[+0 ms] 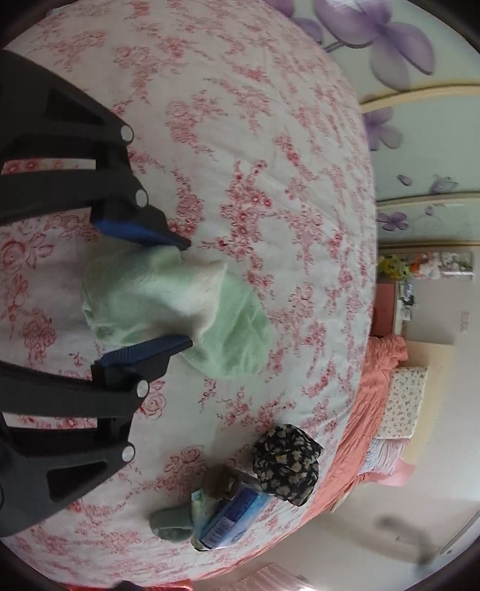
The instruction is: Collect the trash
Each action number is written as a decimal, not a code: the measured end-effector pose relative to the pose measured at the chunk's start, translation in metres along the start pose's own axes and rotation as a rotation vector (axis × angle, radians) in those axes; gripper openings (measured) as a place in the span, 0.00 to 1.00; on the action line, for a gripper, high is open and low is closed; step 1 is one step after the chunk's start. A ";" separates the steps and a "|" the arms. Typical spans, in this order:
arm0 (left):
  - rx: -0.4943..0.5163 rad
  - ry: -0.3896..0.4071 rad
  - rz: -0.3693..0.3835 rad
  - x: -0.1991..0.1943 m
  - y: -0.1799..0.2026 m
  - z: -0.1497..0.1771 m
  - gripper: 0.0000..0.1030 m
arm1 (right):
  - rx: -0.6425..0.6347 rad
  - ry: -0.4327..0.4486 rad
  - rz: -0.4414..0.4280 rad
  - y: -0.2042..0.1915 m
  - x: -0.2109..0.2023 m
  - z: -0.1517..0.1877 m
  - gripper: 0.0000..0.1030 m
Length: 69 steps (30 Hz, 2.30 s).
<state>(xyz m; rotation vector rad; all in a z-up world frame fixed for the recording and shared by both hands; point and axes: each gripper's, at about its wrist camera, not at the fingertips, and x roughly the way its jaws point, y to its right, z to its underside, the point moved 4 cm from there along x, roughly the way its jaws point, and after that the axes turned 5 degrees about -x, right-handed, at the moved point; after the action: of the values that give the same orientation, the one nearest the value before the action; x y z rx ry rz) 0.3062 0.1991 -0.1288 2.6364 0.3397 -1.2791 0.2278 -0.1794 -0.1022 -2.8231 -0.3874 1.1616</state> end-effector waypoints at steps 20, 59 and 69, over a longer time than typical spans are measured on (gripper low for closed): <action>0.024 0.000 0.013 0.004 0.002 0.000 0.51 | -0.308 -0.088 -0.039 -0.079 0.087 -0.069 0.68; 0.089 -0.034 0.103 -0.006 0.047 0.018 0.62 | -0.078 -0.096 0.115 0.016 0.036 0.005 0.67; 0.023 -0.044 0.115 -0.003 0.029 0.008 0.62 | -0.066 -0.107 0.117 0.018 0.037 0.004 0.66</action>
<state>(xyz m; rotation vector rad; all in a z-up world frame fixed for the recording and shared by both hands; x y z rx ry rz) 0.3072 0.1688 -0.1292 2.5997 0.1653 -1.3097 0.2539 -0.1870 -0.1337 -2.8825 -0.2752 1.3508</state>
